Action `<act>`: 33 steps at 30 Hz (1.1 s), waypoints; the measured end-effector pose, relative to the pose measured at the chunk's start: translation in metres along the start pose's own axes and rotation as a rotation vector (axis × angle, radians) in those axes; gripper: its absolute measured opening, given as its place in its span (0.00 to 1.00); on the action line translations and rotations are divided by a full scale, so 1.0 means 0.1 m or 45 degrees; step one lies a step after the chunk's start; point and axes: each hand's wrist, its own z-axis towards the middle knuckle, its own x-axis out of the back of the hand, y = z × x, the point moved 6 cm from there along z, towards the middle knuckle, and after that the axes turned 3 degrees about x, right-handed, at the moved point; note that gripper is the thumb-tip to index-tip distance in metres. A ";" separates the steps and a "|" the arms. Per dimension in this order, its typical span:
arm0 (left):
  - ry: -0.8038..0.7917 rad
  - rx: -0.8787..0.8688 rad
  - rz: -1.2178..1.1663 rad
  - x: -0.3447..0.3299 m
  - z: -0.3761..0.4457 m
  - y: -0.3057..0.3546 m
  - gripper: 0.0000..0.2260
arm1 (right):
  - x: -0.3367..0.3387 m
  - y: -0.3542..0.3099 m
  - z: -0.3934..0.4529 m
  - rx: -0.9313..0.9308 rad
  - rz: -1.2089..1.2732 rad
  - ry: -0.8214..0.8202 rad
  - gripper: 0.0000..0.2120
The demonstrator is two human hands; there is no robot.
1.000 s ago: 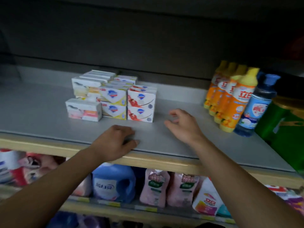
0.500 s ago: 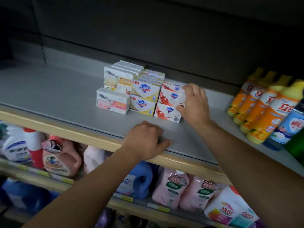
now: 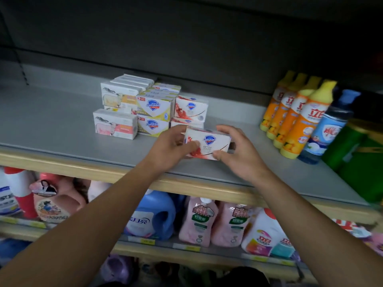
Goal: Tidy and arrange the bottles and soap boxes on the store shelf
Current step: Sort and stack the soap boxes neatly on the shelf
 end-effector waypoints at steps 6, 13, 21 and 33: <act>0.043 0.332 -0.361 -0.48 0.15 -0.21 0.14 | 0.31 0.35 -0.30 -0.138 0.276 0.028 0.35; -0.070 0.323 -0.094 -0.59 0.22 -0.28 0.22 | 0.48 0.69 -0.40 -0.392 0.533 0.266 0.08; -0.011 0.326 0.172 -0.63 0.24 -0.29 0.30 | 0.48 0.83 -0.36 -0.446 0.587 0.305 0.21; -0.073 0.032 -0.209 -0.55 0.17 -0.22 0.20 | 0.42 0.72 -0.39 -0.199 0.140 0.197 0.13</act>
